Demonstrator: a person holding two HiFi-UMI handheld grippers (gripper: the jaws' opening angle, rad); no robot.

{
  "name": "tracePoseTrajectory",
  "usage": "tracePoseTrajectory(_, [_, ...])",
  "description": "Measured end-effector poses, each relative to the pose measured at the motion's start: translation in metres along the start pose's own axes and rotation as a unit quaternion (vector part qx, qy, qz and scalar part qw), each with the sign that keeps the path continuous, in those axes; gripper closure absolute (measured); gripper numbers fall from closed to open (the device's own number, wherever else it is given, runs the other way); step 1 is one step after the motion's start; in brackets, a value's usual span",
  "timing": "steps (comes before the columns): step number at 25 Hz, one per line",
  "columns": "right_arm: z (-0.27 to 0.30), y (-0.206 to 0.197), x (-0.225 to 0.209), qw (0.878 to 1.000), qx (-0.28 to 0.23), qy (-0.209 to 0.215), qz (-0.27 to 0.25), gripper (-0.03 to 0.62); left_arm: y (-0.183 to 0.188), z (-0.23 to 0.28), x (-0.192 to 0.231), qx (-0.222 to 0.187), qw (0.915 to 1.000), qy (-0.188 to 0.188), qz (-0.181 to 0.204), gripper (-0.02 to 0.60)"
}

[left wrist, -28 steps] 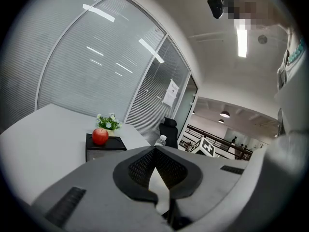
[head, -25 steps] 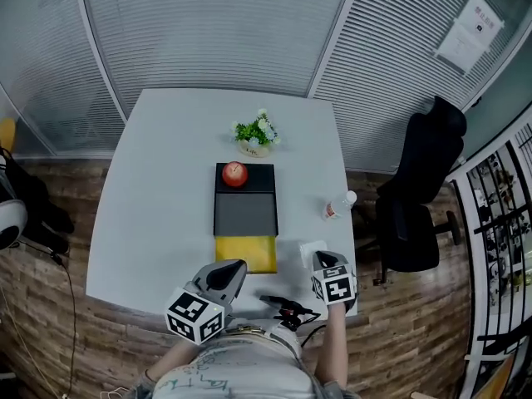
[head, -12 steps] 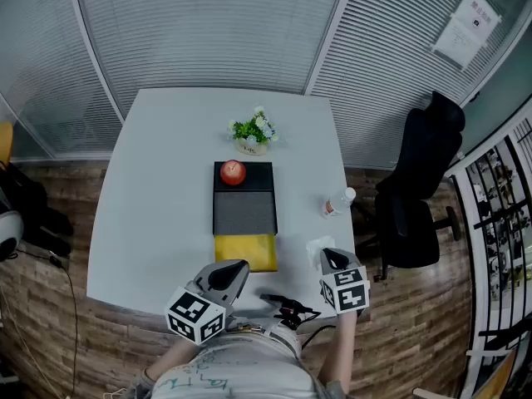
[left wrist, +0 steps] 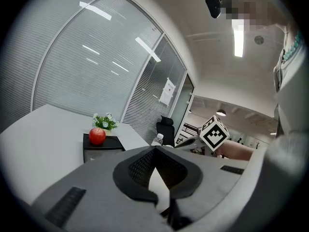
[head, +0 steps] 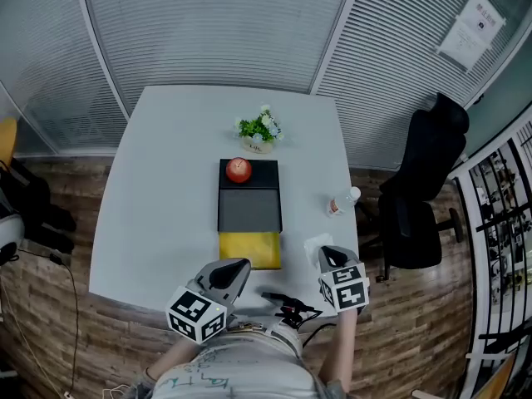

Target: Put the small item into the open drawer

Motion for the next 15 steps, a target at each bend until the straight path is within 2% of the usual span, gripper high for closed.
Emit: tracePoseTrajectory(15, [0.039, 0.017, 0.058, 0.995, 0.012, 0.077, -0.063, 0.589, -0.005, -0.029, 0.007, -0.003, 0.9991, 0.040, -0.014, 0.584])
Point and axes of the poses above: the fingertips, and each gripper's own axes: z forward along the fingers, x to its left, y out of its top, the point moved 9 cm from there along -z, backward along the fingers, and after that the axes turned 14 degrees about z, right-handed, at the moved point
